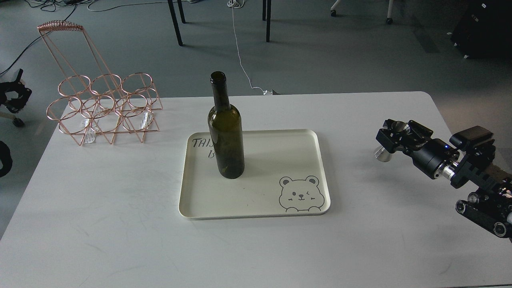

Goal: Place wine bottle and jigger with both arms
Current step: 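Carry the jigger off the tray and lower it onto the table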

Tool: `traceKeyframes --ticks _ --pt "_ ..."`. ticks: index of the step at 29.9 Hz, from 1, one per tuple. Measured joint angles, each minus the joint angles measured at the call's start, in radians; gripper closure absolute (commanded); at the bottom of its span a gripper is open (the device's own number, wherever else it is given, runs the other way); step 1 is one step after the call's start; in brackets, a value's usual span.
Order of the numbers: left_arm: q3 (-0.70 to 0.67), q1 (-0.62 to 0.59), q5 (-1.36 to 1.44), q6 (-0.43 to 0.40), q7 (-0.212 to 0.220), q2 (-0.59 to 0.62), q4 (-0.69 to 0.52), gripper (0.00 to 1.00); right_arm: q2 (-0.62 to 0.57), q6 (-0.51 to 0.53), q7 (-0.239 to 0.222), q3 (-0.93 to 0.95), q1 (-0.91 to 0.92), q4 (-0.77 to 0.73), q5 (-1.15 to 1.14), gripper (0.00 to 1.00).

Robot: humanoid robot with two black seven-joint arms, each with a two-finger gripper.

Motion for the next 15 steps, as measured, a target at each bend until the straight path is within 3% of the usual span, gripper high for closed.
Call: traceKeyframes --ticks 15 --pt "0.0 0.002 0.0 0.0 -0.001 0.0 0.0 0.02 0.006 0.0 0.0 -0.005 -0.03 -0.006 0.001 0.87"
